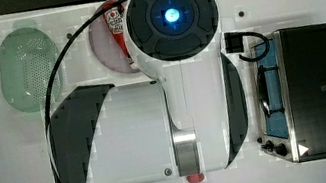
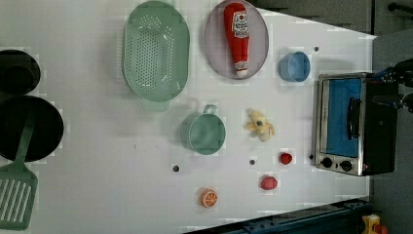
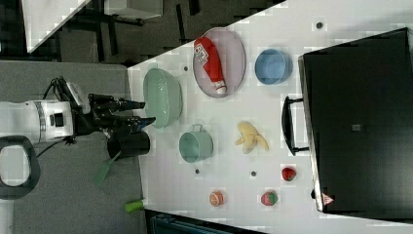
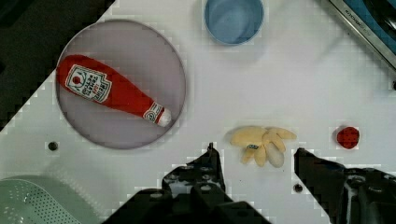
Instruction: Pick Banana and place it in mug.
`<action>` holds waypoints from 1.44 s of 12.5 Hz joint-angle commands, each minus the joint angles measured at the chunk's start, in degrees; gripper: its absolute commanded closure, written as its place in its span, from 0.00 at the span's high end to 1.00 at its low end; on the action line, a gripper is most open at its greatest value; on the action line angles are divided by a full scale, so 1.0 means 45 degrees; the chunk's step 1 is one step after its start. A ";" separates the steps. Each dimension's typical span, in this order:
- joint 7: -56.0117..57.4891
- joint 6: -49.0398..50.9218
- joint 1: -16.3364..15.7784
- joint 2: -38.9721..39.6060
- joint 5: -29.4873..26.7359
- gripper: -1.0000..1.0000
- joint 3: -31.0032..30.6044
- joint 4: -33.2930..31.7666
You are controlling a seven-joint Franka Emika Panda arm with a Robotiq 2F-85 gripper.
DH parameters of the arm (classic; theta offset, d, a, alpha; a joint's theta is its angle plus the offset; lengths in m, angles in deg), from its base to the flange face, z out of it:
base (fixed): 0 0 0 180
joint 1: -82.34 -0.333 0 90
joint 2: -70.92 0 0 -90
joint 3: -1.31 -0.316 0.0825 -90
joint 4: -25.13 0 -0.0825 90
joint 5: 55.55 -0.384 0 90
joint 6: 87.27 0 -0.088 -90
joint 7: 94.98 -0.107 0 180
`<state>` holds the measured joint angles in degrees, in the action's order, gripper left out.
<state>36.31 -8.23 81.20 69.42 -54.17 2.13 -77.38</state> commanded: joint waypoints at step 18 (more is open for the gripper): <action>0.7412 -0.6689 -0.0095 -0.0439 -0.0222 1.00 0.0794 -0.7992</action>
<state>60.30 -34.36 79.89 71.02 -54.39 4.94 -113.07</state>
